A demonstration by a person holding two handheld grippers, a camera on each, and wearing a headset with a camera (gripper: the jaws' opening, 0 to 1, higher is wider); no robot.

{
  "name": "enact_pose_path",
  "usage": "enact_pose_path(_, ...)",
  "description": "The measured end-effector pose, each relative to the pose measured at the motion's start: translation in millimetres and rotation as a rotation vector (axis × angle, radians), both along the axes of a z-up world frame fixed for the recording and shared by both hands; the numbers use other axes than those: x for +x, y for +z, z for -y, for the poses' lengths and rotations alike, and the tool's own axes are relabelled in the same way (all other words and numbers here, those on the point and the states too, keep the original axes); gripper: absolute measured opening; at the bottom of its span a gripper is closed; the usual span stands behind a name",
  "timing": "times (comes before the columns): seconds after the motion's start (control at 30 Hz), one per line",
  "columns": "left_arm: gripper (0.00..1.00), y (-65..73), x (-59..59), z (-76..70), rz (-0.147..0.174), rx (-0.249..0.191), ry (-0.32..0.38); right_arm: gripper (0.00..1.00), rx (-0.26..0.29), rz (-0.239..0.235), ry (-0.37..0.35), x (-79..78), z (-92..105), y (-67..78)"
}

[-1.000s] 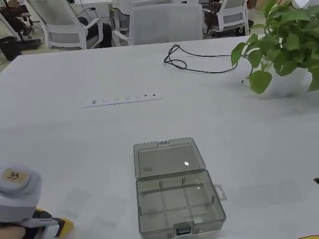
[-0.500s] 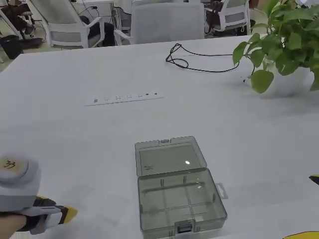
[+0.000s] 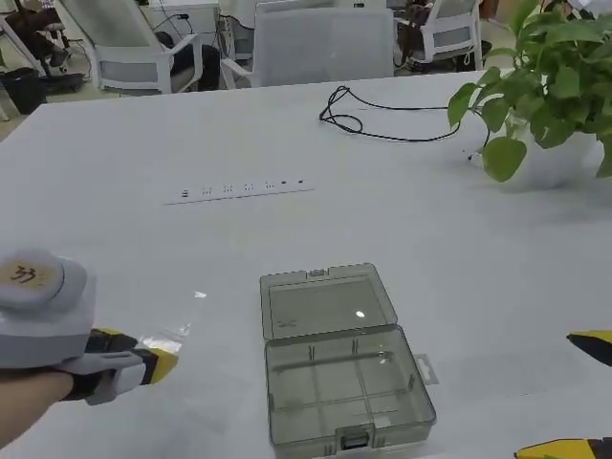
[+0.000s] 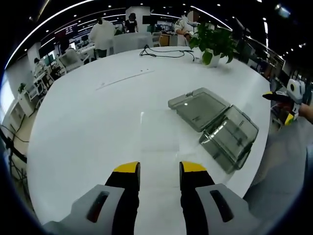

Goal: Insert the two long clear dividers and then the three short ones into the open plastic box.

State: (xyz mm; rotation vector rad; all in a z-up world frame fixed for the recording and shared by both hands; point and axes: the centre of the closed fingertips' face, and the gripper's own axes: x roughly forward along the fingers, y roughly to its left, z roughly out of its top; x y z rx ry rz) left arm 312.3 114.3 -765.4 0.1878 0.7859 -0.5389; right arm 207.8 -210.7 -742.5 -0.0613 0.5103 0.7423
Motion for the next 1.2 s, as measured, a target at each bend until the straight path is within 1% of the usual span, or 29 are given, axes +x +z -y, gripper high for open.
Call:
enact_pose_path(0.07,0.30,0.8,1.3,2.3,-0.003,-0.007,-0.001,1.00,0.006,0.002,0.001,0.6,-2.1,1.0)
enact_pose_path(0.13,0.30,1.1,1.8,4.1,0.005,-0.006,-0.010,1.00,0.010,0.002,0.003,1.1,-4.2,1.5)
enact_pose_path(0.23,0.30,1.4,0.9,7.9,0.008,-0.012,-0.014,1.00,0.015,0.008,0.003,3.5,-8.7,3.0)
enact_pose_path(0.3,0.30,1.3,-0.6,10.9,0.007,-0.015,-0.018,1.00,0.034,0.015,-0.002,6.8,-14.2,6.4)
enact_pose_path(0.33,0.30,2.8,-1.2,14.4,0.015,-0.024,-0.021,1.00,0.045,0.021,-0.001,8.4,-16.9,8.3)
enact_pose_path(0.43,0.30,8.0,-2.7,23.6,0.027,-0.040,-0.032,1.00,0.066,0.030,-0.001,14.6,-26.4,12.7)
enact_pose_path(0.57,0.30,17.5,-2.2,39.7,0.056,-0.070,-0.049,1.00,0.098,0.046,-0.006,26.7,-41.6,20.2)
enact_pose_path(0.6,0.30,21.0,-1.8,45.7,0.069,-0.081,-0.056,0.99,0.118,0.056,-0.004,30.4,-47.9,24.4)
enact_pose_path(0.67,0.30,25.3,-1.0,53.7,0.085,-0.100,-0.065,0.98,0.136,0.062,-0.010,35.3,-54.6,28.8)
enact_pose_path(0.73,0.30,30.8,-0.5,63.0,0.107,-0.115,-0.075,0.97,0.168,0.071,-0.010,40.9,-64.3,35.9)
enact_pose_path(0.8,0.30,35.4,-0.2,71.9,0.120,-0.131,-0.078,0.94,0.200,0.079,-0.010,46.1,-73.1,42.8)
enact_pose_path(0.83,0.30,39.0,1.4,77.4,0.139,-0.149,-0.077,0.92,0.215,0.076,-0.022,50.0,-76.7,45.6)
enact_pose_path(0.87,0.30,40.3,0.9,81.1,0.143,-0.153,-0.082,0.90,0.227,0.077,-0.024,52.1,-79.7,48.0)
enact_pose_path(0.93,0.30,46.4,0.4,91.7,0.167,-0.167,-0.097,0.89,0.254,0.082,-0.035,56.9,-85.3,53.0)
enact_pose_path(1.0,0.30,48.9,-0.4,99.7,0.167,-0.180,-0.102,0.86,0.269,0.085,-0.035,61.0,-92.0,57.2)
enact_pose_path(1.03,0.30,50.8,-0.6,103.1,0.177,-0.187,-0.105,0.84,0.298,0.078,-0.035,62.7,-97.0,60.6)
enact_pose_path(1.07,0.30,51.9,-0.7,105.8,0.181,-0.193,-0.104,0.82,0.316,0.071,-0.029,63.3,-100.9,62.5)
enact_pose_path(1.1,0.30,52.6,-1.1,108.1,0.182,-0.198,-0.102,0.81,0.319,0.055,-0.038,65.7,-103.6,61.6)
enact_pose_path(1.17,0.30,56.9,-1.7,115.2,0.202,-0.217,-0.102,0.79,0.326,0.062,-0.044,68.6,-107.4,63.2)
enact_pose_path(1.2,0.30,57.9,-3.3,119.2,0.205,-0.219,-0.106,0.78,0.334,0.061,-0.057,72.2,-105.1,63.0)
